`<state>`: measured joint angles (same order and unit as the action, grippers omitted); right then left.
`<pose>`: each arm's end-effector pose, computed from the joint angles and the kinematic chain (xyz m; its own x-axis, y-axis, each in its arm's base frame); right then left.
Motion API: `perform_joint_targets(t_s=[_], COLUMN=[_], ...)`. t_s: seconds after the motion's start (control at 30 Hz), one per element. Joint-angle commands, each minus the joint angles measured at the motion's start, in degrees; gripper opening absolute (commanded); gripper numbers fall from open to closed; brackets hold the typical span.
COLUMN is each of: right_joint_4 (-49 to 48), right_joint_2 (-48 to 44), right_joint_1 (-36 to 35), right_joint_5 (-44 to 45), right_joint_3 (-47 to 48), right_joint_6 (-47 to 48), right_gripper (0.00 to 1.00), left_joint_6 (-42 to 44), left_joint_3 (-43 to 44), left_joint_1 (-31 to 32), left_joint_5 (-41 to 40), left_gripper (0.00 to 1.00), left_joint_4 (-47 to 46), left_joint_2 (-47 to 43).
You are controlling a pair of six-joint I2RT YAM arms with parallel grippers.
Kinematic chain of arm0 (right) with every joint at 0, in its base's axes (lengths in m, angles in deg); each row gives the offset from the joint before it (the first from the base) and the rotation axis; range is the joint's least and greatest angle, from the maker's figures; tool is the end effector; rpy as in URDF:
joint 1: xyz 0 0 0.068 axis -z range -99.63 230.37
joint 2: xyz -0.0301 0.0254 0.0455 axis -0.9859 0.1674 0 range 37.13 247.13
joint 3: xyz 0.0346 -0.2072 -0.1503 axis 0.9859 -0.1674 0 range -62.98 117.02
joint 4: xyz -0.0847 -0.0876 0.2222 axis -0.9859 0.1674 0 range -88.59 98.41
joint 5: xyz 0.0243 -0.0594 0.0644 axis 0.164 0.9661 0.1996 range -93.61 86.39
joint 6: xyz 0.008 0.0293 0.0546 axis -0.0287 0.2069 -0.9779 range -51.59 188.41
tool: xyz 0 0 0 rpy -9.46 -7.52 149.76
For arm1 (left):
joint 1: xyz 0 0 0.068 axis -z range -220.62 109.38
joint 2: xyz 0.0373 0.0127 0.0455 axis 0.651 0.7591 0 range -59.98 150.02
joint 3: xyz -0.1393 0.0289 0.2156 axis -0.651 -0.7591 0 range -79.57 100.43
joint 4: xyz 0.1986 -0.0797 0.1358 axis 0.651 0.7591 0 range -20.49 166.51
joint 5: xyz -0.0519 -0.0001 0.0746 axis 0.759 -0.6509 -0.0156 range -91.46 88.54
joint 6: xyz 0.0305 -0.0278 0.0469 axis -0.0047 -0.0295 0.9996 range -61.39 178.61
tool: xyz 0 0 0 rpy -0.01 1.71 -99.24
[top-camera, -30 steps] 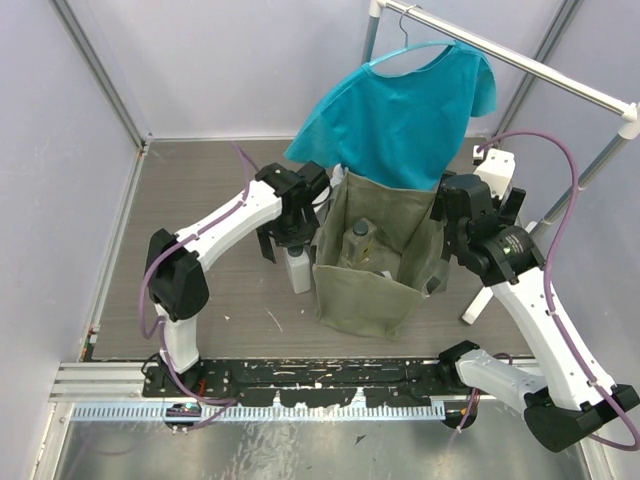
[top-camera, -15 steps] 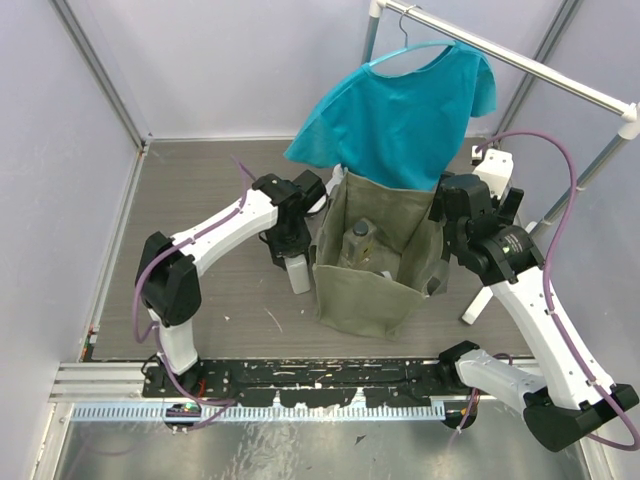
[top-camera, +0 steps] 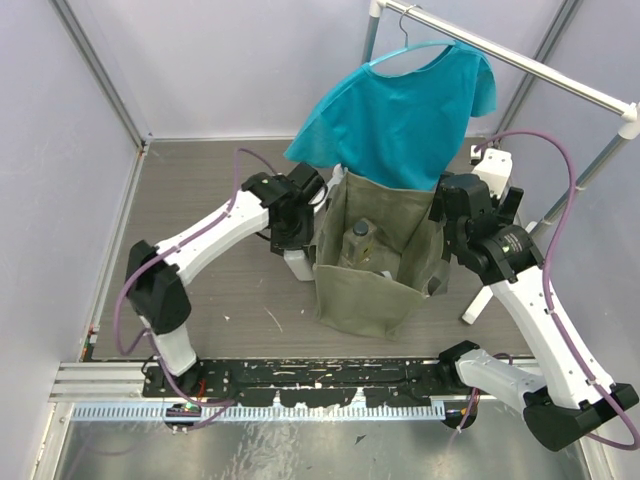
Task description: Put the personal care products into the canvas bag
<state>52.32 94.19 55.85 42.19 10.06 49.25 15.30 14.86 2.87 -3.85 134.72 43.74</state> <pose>0.1808 0.0451 0.3838 -0.4116 0.0637 -0.9091 0.4028 0.9075 -0.1187 0.2587 -0.2425 0.2593 -0.9748 -0.0200 -0.2221 0.0148 0.9880 -0.1540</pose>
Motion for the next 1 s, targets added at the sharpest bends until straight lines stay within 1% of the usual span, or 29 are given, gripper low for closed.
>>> perform_joint_targets(t_s=[0.0,0.1,0.17,0.2,0.27,0.33,0.53,0.73,0.8,0.83,0.97], right_joint_4=[-1.2,-1.3,-1.4,-1.4,-1.4,-1.2,0.1,0.2,0.3,0.3,0.9], right_joint_2=[0.8,1.3,1.6,1.7,2.0,2.3,3.4,3.4,3.4,3.5,3.2], right_joint_1=[0.2,0.2,0.2,0.2,0.2,0.2,0.2,0.2,0.2,0.1,0.2], right_joint_5=[0.7,0.1,-0.5,-0.8,-1.4,-1.8,-0.6,-1.1,-1.0,-1.0,-0.4], right_joint_3=[2.0,2.0,1.7,1.4,1.0,0.8,1.4,1.9,1.8,1.8,2.2], right_joint_6=[1.1,0.8,0.4,0.2,-0.3,-0.7,-0.6,-1.2,-1.3,-1.3,-1.5], right_gripper=[1.00,1.00,1.00,1.00,1.00,1.00,1.00,1.00,1.00,1.00,1.00], left_joint_6=[10.4,14.1,16.8,18.9,24.3,27.7,34.6,37.5,37.7,37.7,36.4], left_joint_3=[4.4,8.5,10.6,11.0,11.7,13.2,18.0,19.5,19.6,19.5,18.6], left_joint_1=[-0.1,-0.1,0.0,-0.1,0.0,0.0,0.0,0.0,-0.1,0.0,0.1], left_joint_5=[-11.1,-19.3,-21.3,-20.8,-18.0,-15.6,-9.4,-2.0,1.8,4.9,14.5], left_gripper=[0.00,0.00,0.00,0.00,0.00,0.00,0.00,0.00,0.00,0.00,0.00], left_joint_4=[1.8,6.3,6.6,5.1,2.0,0.1,-2.7,-11.7,-15.2,-16.7,-23.7], left_joint_2=[-9.9,-11.7,-13.5,-14.8,-17.7,-20.1,-25.6,-31.5,-33.2,-33.5,-33.0])
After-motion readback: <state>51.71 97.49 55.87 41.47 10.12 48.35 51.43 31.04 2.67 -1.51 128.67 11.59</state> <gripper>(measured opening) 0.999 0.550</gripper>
